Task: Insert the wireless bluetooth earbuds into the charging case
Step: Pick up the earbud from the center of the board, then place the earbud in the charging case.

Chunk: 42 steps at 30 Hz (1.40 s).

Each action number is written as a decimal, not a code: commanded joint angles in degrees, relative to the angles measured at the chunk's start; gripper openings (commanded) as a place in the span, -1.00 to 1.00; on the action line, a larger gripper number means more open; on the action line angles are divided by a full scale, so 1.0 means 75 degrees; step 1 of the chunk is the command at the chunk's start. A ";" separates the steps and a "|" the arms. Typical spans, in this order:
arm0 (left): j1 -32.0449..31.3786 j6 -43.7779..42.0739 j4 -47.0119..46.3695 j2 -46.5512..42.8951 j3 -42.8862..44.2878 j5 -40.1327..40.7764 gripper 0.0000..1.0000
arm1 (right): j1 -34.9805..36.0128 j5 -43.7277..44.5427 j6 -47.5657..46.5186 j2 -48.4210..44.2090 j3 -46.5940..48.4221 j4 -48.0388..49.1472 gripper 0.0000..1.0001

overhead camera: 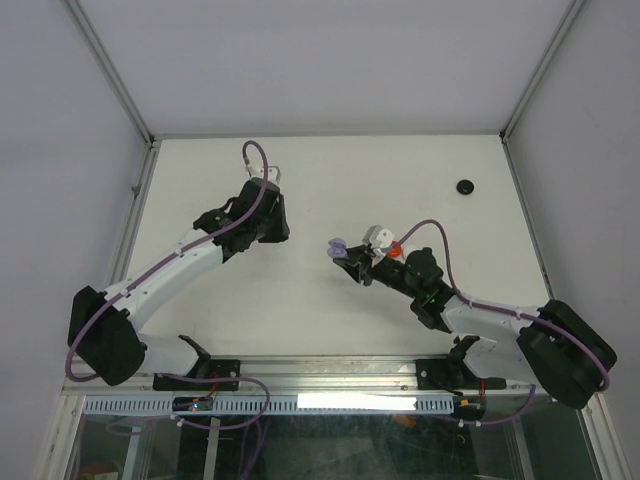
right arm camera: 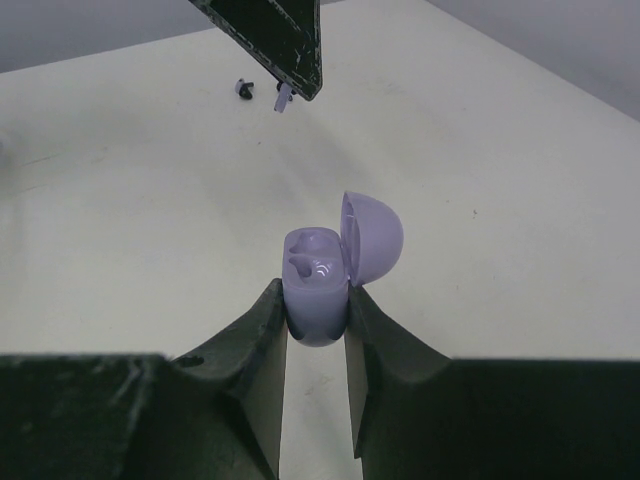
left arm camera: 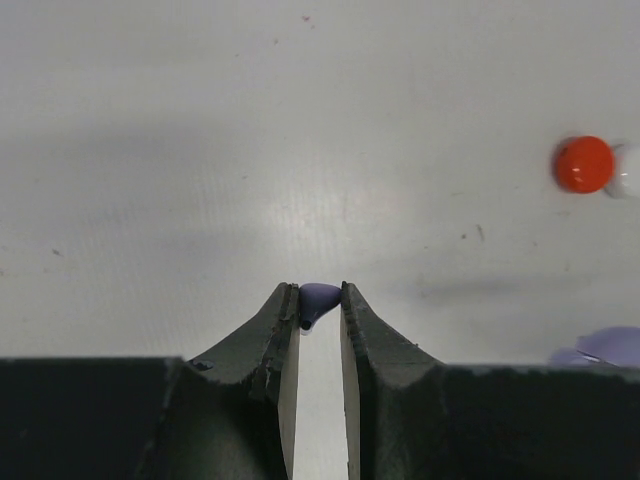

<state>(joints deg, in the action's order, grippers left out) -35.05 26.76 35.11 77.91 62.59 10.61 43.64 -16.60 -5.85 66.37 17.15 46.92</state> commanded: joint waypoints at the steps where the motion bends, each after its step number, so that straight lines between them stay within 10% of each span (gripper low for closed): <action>1: -0.0647 0.0579 -0.0878 -0.0810 0.0025 0.0914 -0.80 | 0.0147 0.0488 0.0150 0.0161 0.0220 0.1596 -1.00; 25: -0.3143 0.0260 -0.5326 -0.2754 -0.1929 0.1755 -0.82 | 0.0263 0.0591 0.0684 0.0672 0.0088 0.3822 -1.00; 42: -0.3668 -0.0245 -0.5827 -0.2140 -0.1963 0.2206 -0.84 | 0.0280 0.0568 0.0681 0.0733 -0.0033 0.4116 -1.00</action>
<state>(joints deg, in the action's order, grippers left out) -61.93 27.27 -4.45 61.87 47.94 24.49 45.34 -13.26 -0.97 71.88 16.99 73.14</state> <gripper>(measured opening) 0.192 0.274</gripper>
